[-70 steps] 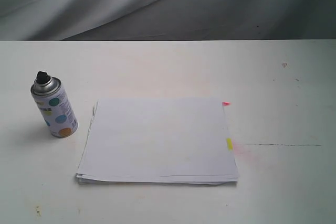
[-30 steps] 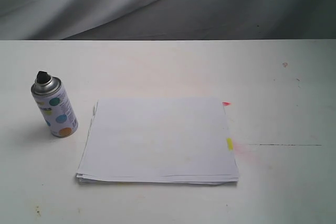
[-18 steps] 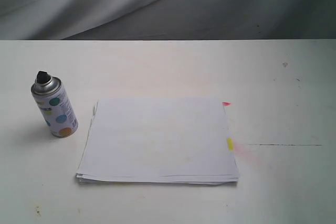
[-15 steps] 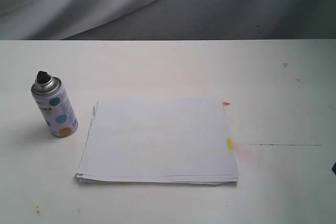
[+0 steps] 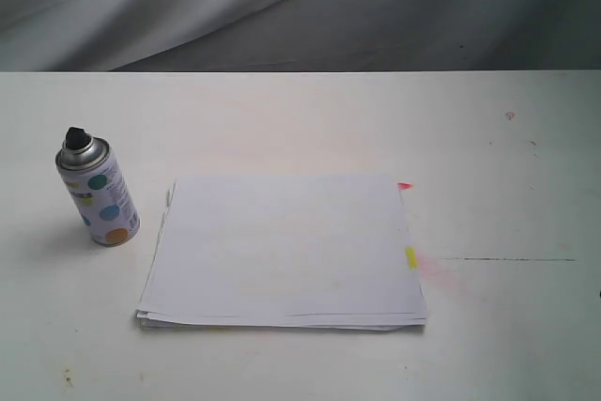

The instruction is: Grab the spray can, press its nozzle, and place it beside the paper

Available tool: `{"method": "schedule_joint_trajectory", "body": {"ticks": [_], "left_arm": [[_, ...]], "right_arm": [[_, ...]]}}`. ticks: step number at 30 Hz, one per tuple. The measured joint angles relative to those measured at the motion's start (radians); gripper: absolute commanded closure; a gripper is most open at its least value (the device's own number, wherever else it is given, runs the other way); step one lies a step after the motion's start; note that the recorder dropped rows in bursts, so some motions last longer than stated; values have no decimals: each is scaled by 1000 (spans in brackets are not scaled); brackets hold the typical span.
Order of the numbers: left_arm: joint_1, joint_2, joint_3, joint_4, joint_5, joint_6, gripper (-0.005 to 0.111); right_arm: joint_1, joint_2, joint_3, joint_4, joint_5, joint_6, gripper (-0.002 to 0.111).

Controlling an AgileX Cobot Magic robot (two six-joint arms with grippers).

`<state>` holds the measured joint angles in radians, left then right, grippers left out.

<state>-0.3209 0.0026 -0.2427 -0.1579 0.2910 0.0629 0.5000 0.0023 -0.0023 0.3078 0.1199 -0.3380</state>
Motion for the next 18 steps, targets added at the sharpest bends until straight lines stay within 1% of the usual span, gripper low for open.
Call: {"method": "schedule_joint_trajectory", "body": {"ticks": [1,3,6,10,18], "left_arm": [[0,0,24,18,0,6,107],[0,0,89,34,-48,12,107],[0,0,137,50,-121,18,107],[0,0,191,122,-240,22,107],[0,0,235,136,-263,23,107]], "right_arm": [[0,0,0,0,0,0,108],[0,0,0,0,0,0,108],[0,0,0,0,0,0,108],[0,0,0,-29,0,0,108],[0,0,0,-85,0,0,108]]}}
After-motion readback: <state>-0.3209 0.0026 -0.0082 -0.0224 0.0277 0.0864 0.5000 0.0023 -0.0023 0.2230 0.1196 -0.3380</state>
